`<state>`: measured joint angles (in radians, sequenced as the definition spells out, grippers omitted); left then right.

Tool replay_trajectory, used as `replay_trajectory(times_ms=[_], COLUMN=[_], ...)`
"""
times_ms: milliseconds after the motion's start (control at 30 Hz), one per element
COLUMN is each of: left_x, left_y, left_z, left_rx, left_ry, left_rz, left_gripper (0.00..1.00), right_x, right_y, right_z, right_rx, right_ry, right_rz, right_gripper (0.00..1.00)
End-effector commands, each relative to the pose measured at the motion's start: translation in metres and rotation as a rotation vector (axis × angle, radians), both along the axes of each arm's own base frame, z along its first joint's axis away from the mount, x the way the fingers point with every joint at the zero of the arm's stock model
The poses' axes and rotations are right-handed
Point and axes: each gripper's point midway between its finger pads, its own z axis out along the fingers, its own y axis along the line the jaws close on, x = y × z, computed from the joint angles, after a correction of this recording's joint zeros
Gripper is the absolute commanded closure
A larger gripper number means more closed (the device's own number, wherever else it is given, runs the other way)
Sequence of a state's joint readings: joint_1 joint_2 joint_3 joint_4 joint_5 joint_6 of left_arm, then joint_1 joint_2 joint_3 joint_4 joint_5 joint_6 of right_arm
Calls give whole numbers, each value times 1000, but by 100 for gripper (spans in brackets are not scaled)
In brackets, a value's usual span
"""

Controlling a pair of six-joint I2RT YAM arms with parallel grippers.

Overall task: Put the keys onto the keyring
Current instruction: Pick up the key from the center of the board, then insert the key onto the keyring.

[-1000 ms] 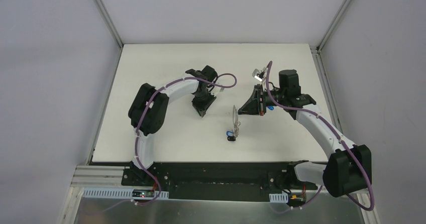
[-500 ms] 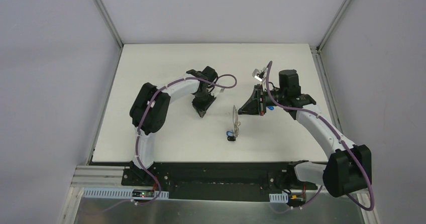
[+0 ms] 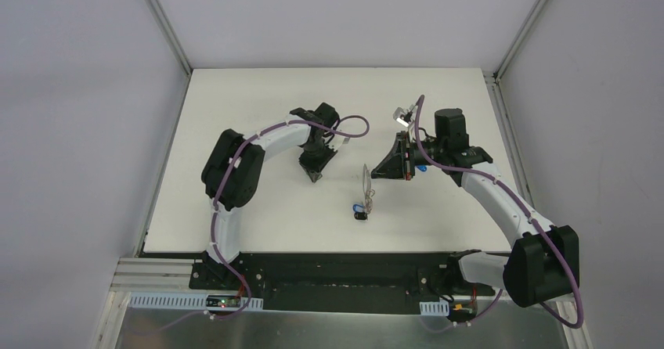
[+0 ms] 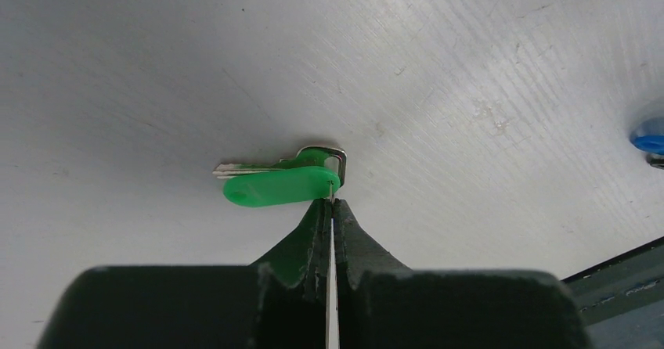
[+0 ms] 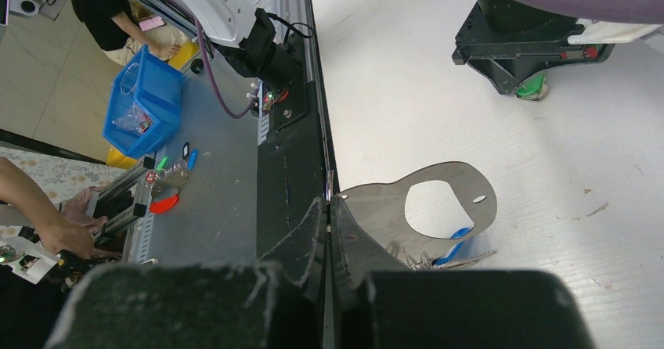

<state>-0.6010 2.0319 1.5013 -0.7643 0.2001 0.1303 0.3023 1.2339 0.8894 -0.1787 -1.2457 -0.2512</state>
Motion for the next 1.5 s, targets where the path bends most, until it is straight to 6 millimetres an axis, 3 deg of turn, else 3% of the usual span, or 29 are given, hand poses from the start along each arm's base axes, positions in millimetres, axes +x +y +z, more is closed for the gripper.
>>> replay_trajectory(times_ms=[0, 200, 367, 667, 833, 1000, 1133, 1467], left_x=[10, 7, -2, -40, -66, -91, -101, -93], left_y=[-3, -9, -18, -33, -44, -50, -48, -46], left_z=[39, 62, 94, 168, 206, 240, 252, 259], left_rx=[-46, -107, -204, -428, -547, -625, -626, -545], left_ry=[-83, -113, -139, -160, -111, -103, -170, -383], left_rz=[-31, -110, -223, -458, -518, -579, -627, -723], left_gripper=[100, 100, 100, 100, 100, 100, 100, 100], right_x=[-3, -3, -3, -3, -5, -4, -3, -18], right_y=[0, -1, 0, 8, 22, 36, 44, 60], right_z=[13, 14, 15, 19, 18, 29, 38, 51], right_rx=[41, 42, 49, 63, 58, 63, 79, 127], right_ry=[-60, -60, -50, -5, 1, -5, 26, 55], right_rz=[29, 28, 34, 49, 83, 120, 164, 294], right_gripper=[100, 100, 100, 100, 100, 100, 100, 100])
